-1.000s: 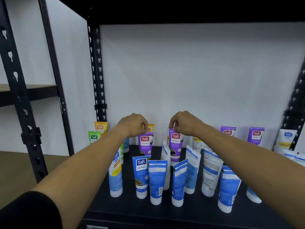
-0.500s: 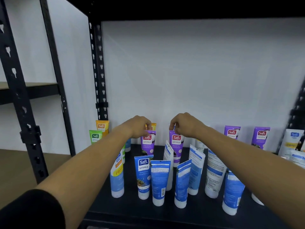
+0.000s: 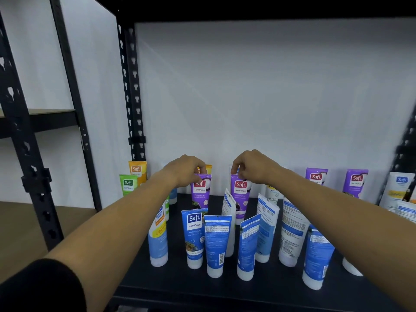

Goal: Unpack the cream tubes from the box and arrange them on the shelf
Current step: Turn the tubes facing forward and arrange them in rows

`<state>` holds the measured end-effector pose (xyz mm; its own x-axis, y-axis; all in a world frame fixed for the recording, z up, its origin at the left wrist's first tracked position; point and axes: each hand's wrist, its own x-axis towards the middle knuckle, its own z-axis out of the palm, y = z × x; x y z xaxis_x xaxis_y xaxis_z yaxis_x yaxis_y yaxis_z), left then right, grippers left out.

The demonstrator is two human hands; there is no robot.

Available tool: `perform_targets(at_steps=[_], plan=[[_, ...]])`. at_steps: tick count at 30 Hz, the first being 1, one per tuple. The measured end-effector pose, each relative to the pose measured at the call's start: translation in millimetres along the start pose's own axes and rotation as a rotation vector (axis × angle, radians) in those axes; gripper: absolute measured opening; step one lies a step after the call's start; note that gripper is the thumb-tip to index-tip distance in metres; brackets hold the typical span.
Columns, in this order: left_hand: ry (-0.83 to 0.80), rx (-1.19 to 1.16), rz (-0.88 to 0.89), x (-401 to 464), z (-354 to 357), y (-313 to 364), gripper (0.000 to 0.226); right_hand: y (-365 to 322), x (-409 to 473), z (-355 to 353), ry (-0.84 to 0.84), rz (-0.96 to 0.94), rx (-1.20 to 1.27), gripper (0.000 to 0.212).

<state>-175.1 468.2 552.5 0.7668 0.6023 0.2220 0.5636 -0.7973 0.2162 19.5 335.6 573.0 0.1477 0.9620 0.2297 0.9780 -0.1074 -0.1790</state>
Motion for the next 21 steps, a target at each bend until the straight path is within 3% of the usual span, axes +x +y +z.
perform_targets(at_steps=[21], plan=[[-0.041, 0.018, 0.018, -3.0, -2.2, 5.8, 0.038, 4.6, -1.4, 5.7, 0.021, 0.024, 0.023, 0.025]])
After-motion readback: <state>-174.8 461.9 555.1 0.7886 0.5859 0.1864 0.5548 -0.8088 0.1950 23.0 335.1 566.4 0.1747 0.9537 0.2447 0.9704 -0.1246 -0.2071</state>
